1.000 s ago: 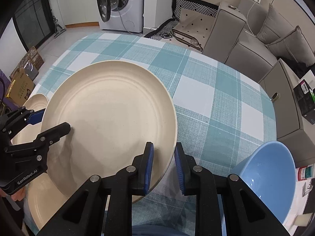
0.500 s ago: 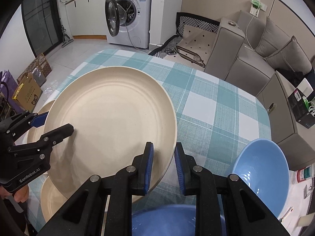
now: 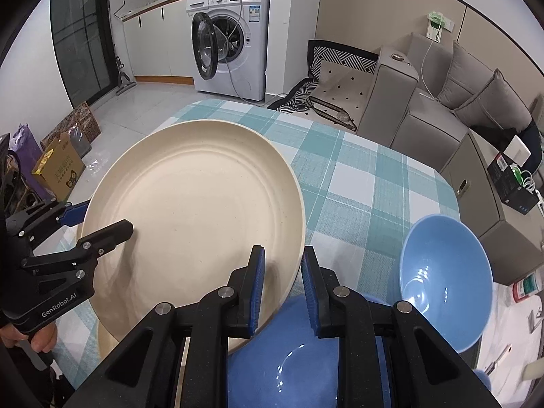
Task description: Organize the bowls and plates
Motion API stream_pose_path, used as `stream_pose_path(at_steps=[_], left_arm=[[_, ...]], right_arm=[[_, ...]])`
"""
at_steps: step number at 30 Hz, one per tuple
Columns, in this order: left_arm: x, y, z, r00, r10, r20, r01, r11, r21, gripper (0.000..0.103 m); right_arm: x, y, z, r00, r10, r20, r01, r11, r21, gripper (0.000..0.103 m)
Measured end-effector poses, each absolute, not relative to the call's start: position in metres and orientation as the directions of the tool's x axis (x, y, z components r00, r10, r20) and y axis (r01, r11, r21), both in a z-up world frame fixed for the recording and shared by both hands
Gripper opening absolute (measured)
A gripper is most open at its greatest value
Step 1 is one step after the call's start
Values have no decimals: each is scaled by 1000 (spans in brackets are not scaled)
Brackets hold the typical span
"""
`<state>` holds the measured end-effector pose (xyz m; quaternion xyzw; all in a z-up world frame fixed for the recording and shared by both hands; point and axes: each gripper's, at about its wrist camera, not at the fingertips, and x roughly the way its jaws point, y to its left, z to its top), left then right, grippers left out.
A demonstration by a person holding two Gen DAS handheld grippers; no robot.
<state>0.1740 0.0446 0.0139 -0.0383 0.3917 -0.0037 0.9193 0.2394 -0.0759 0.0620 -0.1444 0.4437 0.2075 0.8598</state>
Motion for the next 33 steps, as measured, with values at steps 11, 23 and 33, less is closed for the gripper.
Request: stream_pose_path(at_steps=[11,23,33], left_arm=[[137,42,15,714,-30,-699,-30,997,-74,44],[110,44,19,732,-23,-681,-35,997,-71,44],[88,45,12,728,-29,-685,-27,997,-71,44]], right_arm=[[203,-82,59,526,260,-810,-481,876,-31,22],[171,-84,61,534,288,-795,-488,873,-11,22],[143,-90,54,538,324,-778,-483,875,31,22]])
